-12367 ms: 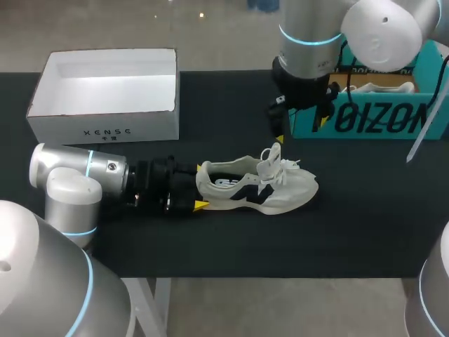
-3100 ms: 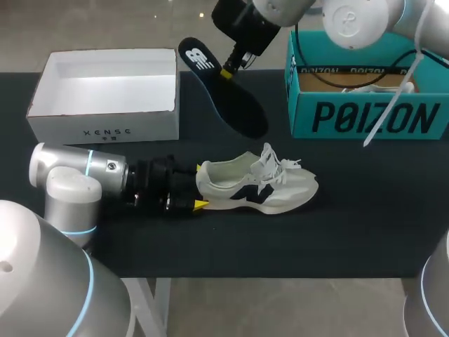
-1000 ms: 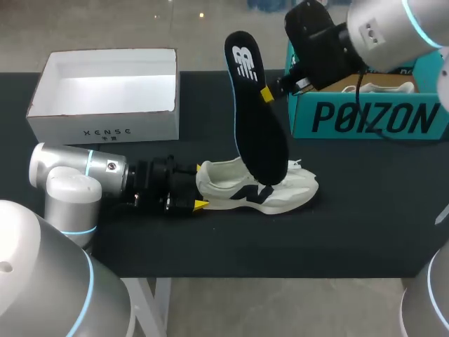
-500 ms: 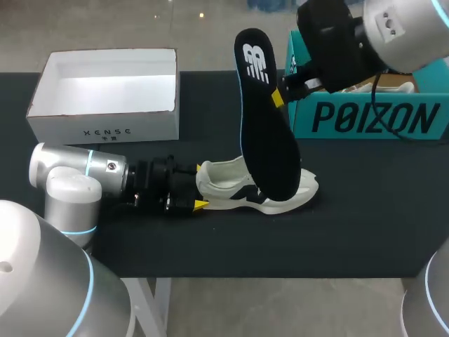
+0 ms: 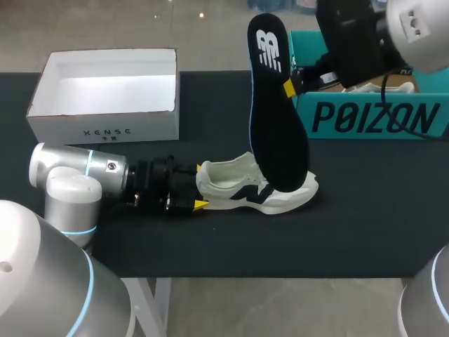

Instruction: Take the shoe out of the shoebox, open the shoe tongue, remove and reinsert the insole, then place the shoe into the shoebox

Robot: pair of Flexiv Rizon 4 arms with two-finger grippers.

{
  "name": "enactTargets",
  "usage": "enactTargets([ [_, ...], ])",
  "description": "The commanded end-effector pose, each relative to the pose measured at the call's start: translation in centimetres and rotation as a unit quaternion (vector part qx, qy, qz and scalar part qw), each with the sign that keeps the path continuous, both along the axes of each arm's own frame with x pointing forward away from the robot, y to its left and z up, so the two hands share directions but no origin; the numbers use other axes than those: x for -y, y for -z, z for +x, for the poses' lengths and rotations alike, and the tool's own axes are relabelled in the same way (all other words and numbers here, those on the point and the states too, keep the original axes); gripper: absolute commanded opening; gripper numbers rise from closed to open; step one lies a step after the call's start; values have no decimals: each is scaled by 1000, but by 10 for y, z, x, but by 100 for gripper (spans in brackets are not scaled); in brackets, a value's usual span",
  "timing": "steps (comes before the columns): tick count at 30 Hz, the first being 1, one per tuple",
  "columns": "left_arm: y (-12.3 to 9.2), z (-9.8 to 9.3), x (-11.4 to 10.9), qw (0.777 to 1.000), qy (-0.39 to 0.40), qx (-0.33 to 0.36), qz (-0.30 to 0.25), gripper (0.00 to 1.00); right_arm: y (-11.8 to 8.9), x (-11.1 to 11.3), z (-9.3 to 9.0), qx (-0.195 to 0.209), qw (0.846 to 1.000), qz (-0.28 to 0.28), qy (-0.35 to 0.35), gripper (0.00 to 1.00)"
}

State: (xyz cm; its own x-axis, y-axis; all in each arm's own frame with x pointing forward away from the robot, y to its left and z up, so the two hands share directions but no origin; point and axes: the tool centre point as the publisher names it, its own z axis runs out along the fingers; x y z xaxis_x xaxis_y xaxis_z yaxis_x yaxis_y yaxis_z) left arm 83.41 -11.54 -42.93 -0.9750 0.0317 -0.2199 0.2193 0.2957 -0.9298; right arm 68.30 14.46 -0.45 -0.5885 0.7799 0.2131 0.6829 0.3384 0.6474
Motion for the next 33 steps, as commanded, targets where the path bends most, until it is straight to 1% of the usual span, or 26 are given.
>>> enactTargets([
  [1,2,-1,0,1000,-1,1,0,0,0,-6,6,-4,1000,-3,-1,0],
  [5,2,-1,0,1000,-1,1,0,0,0,-6,6,-4,1000,-3,-1,0],
  [7,2,-1,0,1000,-1,1,0,6,0,-6,6,-4,1000,-3,-1,0],
  [11,2,-1,0,1000,-1,1,0,5,0,-6,6,-4,1000,-3,-1,0],
  [12,2,-1,0,1000,-1,1,0,8,0,-6,6,-4,1000,-3,-1,0],
  [14,2,-1,0,1000,-1,1,0,37,0,-6,6,-4,1000,-3,-1,0],
  [15,0,-3,0,1000,0,5,8,91,0,-6,6,-4,1000,-3,-1,0],
  [16,-3,-4,-1,1000,-1,14,22,100,0,-6,6,-4,1000,-3,-1,0],
  [21,-11,-11,-11,997,-15,42,69,100,0,-6,6,-4,1000,-3,-1,0],
  [23,-11,-11,-17,995,-26,44,89,100,0,-6,6,-4,1000,-3,-1,0],
  [25,-10,-11,-24,994,-35,41,93,100,0,-6,6,-4,1000,-3,-1,0],
  [27,-10,-13,-31,992,-40,45,115,100,0,-6,6,-4,1000,-3,-1,0],
  [28,-10,-13,-34,991,-40,44,118,100,0,-6,6,-4,1000,-3,-1,0],
  [31,-16,-15,-47,984,-39,46,167,100,0,-6,6,-4,1000,-3,-1,0],
  [33,-25,-16,-56,977,-36,43,206,100,0,-6,6,-4,1000,-3,-1,0],
])
